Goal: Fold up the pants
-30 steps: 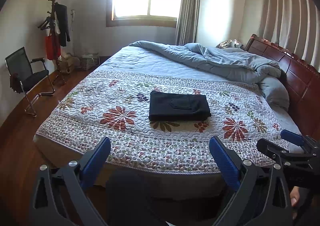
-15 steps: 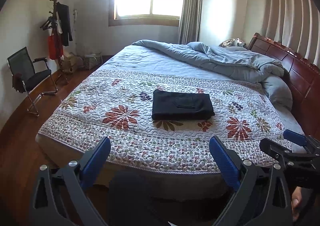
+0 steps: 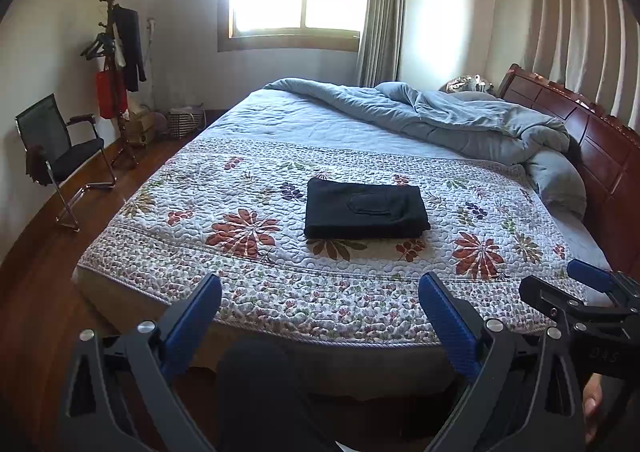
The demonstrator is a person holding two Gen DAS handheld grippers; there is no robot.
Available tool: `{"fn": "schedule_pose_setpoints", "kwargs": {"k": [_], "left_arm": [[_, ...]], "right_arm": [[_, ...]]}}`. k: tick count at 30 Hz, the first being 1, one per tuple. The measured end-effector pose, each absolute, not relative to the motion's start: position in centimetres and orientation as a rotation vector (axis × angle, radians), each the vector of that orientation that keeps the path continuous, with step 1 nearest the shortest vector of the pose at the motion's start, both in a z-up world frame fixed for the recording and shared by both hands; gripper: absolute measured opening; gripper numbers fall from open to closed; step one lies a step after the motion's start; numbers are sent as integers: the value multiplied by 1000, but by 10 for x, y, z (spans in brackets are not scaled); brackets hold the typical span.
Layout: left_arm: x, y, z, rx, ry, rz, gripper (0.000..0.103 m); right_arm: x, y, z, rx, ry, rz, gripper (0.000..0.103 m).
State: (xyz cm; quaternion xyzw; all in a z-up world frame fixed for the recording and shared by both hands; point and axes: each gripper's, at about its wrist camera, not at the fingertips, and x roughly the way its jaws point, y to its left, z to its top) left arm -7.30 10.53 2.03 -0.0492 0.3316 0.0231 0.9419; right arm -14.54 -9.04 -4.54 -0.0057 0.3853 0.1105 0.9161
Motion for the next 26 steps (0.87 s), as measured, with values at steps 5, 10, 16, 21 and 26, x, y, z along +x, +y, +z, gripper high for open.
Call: {"fn": "schedule_pose_setpoints", "kwargs": {"k": [5, 10, 16, 21, 26], "left_arm": [[-76, 105, 21, -102, 672, 49, 99], [-78, 105, 22, -101, 668, 52, 99], [-78, 106, 22, -108, 672, 56, 99], [-79, 107, 21, -110, 676, 59, 99], [-78, 107, 21, -113, 678, 59, 99]], "right_arm": [[-149, -91, -43, -10, 789, 224, 100], [-150, -91, -42, -12, 786, 223, 100], [-151, -90, -42, -14, 783, 221, 100], [-151, -90, -43, -15, 783, 222, 100], [-151, -89, -44, -14, 785, 222, 100]]}}
